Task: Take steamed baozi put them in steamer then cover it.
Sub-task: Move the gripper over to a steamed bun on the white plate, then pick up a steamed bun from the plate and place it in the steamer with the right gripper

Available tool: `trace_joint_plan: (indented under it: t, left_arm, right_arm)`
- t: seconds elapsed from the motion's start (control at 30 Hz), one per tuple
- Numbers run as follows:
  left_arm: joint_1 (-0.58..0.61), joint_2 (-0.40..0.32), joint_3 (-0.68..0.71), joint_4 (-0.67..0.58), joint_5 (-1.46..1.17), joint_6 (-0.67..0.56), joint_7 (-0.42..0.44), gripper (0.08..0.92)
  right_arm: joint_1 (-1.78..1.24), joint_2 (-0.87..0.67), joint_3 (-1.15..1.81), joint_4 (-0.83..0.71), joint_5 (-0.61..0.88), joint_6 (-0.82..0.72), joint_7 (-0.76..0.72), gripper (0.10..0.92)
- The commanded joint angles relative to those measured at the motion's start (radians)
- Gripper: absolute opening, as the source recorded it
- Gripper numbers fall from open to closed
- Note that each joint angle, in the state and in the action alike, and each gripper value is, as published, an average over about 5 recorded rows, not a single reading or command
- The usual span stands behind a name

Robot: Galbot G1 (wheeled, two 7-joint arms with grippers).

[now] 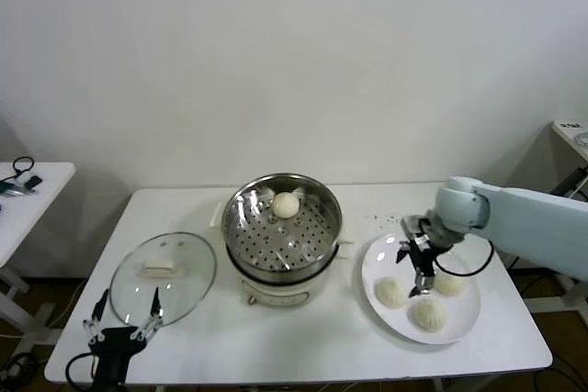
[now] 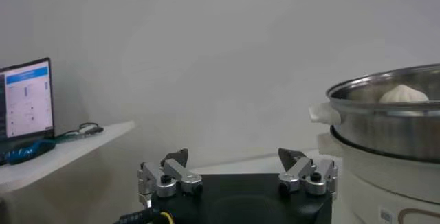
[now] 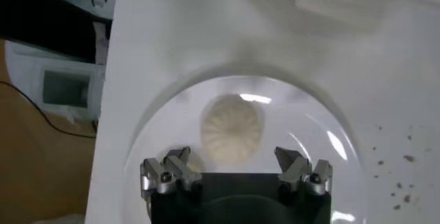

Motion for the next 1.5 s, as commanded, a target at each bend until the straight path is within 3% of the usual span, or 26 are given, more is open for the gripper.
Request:
trace_joint_plan:
  t: [0.03,0.67,1.13,1.5]
  left_arm:
    - [0.003,-0.003,0.001,0.004,0.001,0.001,0.001,0.823]
    - [-0.006,-0.005,0.002,0.015,0.005,-0.001,0.004,0.823]
    - [0.005,-0.006,-0.004,0.017,0.001,-0.01,0.002,0.823]
    - [0.016,-0.004,0.0,0.007,0.0,-0.01,0.002,0.823]
  right_arm:
    - [-0.124,0.043,0.058,-0.074,-0.036,-0.023,0.008,0.823]
    - [-0.182,0.103,0.11,-0.149,-0.055,-0.002,0.023,0.821]
    - [-0.154,0.08,0.101,-0.129,-0.037,0.01,0.018,0.695]
    - [0.146,0.052,0.001,-0.133,0.074,0.069,-0.027,0.679]
